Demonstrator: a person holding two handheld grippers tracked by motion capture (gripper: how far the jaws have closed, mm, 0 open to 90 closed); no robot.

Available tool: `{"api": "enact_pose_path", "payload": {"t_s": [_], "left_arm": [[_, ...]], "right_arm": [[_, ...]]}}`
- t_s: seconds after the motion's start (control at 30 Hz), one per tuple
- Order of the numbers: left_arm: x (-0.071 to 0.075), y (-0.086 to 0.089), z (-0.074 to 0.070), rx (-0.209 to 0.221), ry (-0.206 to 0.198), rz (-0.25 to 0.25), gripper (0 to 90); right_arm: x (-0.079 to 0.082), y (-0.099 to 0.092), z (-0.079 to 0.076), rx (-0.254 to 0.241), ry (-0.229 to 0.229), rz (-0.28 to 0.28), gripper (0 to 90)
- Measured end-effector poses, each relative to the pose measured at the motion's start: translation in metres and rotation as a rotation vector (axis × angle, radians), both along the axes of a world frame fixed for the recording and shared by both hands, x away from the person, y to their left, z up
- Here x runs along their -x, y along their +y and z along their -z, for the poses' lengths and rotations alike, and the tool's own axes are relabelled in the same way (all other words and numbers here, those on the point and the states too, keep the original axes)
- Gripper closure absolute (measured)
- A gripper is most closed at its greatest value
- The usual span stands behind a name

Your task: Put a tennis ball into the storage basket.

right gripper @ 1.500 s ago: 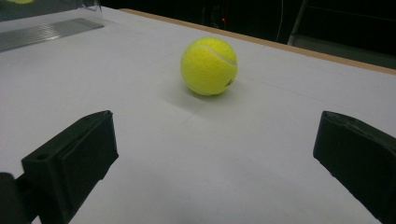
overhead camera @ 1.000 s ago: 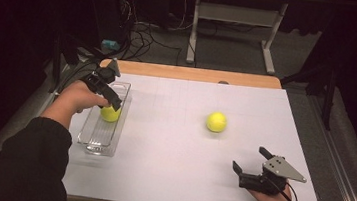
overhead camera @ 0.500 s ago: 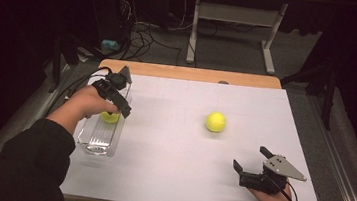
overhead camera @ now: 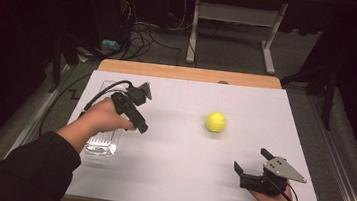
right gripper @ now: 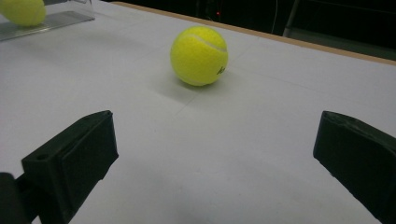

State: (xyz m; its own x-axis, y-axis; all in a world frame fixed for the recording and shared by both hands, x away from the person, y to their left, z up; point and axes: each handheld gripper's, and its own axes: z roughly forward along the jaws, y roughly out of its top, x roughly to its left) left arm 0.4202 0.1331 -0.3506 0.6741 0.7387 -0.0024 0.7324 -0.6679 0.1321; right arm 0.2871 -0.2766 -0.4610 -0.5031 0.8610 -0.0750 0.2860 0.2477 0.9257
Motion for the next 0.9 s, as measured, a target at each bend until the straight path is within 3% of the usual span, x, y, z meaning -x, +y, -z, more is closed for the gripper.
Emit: {"api": "enact_pose_path", "payload": {"t_s": [0.17, 0.47, 0.7, 0.9], "left_arm": [[0.017, -0.023, -0.001, 0.059, -0.017, 0.043, 0.6], [0.04, -0.05, 0.013, 0.09, -0.02, 0.109, 0.6], [0.044, -0.051, 0.026, 0.094, -0.001, 0.123, 0.6], [0.04, -0.05, 0.026, 0.108, 0.014, 0.122, 0.6]], "right_arm": [[0.002, -0.002, 0.0, -0.002, -0.003, 0.009, 0.0], [0.002, -0.003, 0.0, -0.003, -0.001, 0.013, 0.0], [0.0, -0.001, 0.001, -0.001, 0.003, 0.016, 0.0], [-0.007, 0.003, -0.001, -0.011, 0.021, 0.018, 0.0]]}}
